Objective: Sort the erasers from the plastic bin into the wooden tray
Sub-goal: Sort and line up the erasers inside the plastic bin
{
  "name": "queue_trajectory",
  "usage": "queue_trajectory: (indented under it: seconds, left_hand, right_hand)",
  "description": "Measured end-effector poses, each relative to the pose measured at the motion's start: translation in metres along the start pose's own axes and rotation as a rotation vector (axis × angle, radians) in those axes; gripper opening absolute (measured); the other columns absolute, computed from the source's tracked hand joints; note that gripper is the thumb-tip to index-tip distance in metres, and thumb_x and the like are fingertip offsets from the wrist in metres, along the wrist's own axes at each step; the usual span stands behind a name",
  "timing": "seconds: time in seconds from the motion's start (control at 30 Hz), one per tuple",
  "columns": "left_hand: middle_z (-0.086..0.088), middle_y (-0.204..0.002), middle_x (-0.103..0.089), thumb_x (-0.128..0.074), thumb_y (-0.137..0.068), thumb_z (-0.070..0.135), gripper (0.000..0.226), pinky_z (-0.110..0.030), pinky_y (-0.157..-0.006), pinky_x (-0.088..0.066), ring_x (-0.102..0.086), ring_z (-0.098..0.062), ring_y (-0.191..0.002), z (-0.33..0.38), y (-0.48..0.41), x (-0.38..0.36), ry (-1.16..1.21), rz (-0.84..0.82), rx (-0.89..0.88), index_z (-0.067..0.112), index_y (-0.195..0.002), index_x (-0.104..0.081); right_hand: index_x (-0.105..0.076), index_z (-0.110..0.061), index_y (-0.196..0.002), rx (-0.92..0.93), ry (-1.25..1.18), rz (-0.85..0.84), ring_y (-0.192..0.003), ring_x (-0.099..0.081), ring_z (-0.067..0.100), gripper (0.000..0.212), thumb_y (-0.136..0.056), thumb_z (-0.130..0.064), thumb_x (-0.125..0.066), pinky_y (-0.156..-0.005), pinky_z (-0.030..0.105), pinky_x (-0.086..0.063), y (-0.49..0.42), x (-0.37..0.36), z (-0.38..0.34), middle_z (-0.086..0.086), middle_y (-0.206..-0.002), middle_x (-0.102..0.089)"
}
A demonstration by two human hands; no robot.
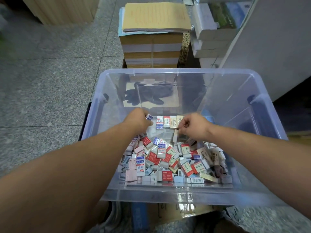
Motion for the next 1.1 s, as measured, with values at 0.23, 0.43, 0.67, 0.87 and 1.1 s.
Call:
queue_trajectory:
  seconds: [0.23,0.43,0.67,0.87,1.1]
  left_hand:
    - [-0.017,-0.089,-0.075,-0.064,-0.092,0.004,0.007,-0.038,-0.066,-0.062,-0.071,-0.025,-0.070,-0.017,-0.005,-0.027,0.195,-0.088,0.207,0.002,-0.094,-0.070]
    - [-0.010,-0.093,-0.073,-0.080,-0.087,0.014,0.020,-0.042,-0.090,-0.059,-0.073,-0.028,-0.093,-0.024,-0.010,-0.025,0.256,-0.001,0.239,0.016,-0.077,-0.063]
    - [-0.014,-0.099,-0.075,-0.084,-0.082,0.012,0.027,-0.045,-0.093,-0.058,-0.073,-0.032,-0.097,-0.028,-0.014,-0.024,0.303,0.048,0.243,0.021,-0.076,-0.059]
    - [-0.007,-0.103,-0.072,-0.083,-0.084,0.018,0.024,-0.043,-0.090,-0.059,-0.070,-0.029,-0.098,-0.022,-0.012,-0.023,0.194,0.085,0.175,0.018,-0.101,-0.066]
    - [-0.006,-0.111,-0.068,-0.080,-0.083,0.007,0.046,-0.039,-0.086,-0.059,-0.067,-0.025,-0.098,-0.012,-0.013,-0.028,0.036,0.023,0.082,0.019,-0.122,-0.060]
  right_hand:
    - [-0.067,-0.023,-0.096,-0.010,0.216,-0.086,-0.086,-0.065,0.015,0.033,-0.078,-0.045,-0.084,-0.081,0.036,-0.057,-0.008,-0.027,0.006,-0.004,-0.093,-0.069]
    - [-0.070,-0.028,-0.094,0.072,0.307,-0.028,-0.091,-0.063,0.018,0.014,-0.087,-0.036,-0.078,-0.080,0.033,-0.054,-0.014,-0.029,0.002,-0.005,-0.099,-0.069]
    - [-0.070,-0.010,-0.085,-0.142,0.185,0.159,-0.081,-0.065,0.027,0.029,-0.092,-0.039,-0.070,-0.067,0.029,-0.044,-0.016,0.015,0.018,0.008,-0.084,-0.071]
    - [-0.068,-0.002,-0.091,-0.394,0.093,0.208,-0.091,-0.072,0.032,0.010,-0.094,-0.010,-0.062,-0.066,0.034,-0.054,-0.014,0.016,0.043,0.013,-0.094,-0.073]
    - [-0.059,-0.009,-0.089,-0.276,0.377,0.248,-0.078,-0.056,0.026,0.006,-0.094,-0.010,-0.062,-0.065,0.030,-0.045,-0.020,0.019,0.034,0.006,-0.082,-0.057]
Point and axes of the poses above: each hand's wrist, its own y-axis away from the middle knuckle, its own x-axis out of the back of the hand, z = x × y, the point moved 9 cm from there along -y, towards the middle knuckle
